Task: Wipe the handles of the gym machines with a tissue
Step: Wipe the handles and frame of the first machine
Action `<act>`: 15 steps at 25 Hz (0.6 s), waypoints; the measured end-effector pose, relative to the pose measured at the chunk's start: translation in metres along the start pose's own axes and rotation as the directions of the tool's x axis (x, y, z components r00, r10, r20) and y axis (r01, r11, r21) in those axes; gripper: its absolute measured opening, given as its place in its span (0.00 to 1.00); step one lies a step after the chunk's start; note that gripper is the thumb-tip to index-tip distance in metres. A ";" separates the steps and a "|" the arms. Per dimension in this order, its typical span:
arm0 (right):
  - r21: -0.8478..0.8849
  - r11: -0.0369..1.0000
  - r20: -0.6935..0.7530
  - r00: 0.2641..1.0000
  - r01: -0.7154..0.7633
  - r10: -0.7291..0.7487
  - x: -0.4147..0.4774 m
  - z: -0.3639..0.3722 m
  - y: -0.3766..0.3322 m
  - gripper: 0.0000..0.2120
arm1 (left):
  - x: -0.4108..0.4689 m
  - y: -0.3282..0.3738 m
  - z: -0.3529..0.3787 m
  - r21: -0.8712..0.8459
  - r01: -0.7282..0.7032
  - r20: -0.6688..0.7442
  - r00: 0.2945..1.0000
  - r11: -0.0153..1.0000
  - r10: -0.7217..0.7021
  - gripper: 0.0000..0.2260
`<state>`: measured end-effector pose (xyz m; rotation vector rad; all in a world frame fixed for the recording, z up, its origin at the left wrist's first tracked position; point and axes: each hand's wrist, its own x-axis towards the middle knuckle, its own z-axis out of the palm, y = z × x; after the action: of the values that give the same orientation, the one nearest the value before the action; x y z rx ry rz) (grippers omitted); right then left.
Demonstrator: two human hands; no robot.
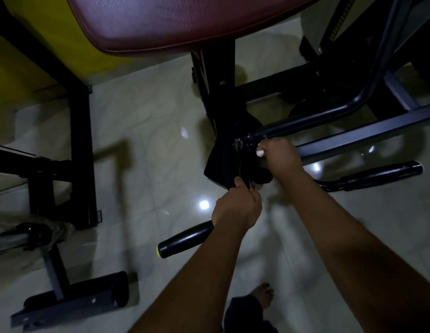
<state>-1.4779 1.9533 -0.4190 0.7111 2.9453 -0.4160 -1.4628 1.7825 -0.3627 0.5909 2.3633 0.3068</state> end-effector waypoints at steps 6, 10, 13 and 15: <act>-0.148 0.985 0.165 0.984 0.091 -0.066 -0.004 -0.004 -0.004 0.13 | 0.002 0.001 0.002 0.014 0.010 -0.043 0.999 1.000 -0.009 0.26; -0.306 0.937 0.059 0.986 0.169 -0.159 -0.041 0.001 -0.002 0.15 | 0.002 0.002 0.002 0.006 0.016 -0.061 0.998 1.000 -0.016 0.25; -0.341 0.915 -0.009 0.972 0.217 -0.234 -0.050 0.002 -0.005 0.12 | 0.004 0.001 0.003 0.014 0.018 -0.076 0.997 1.000 -0.017 0.25; -0.307 0.933 0.051 0.982 0.188 -0.181 -0.030 0.001 -0.014 0.10 | 0.004 0.000 0.006 0.022 0.008 -0.093 0.996 1.000 -0.006 0.25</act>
<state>-1.4575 1.9283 -0.4122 0.3901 2.9656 0.0333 -1.4620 1.7849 -0.3695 0.5910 2.4601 0.3111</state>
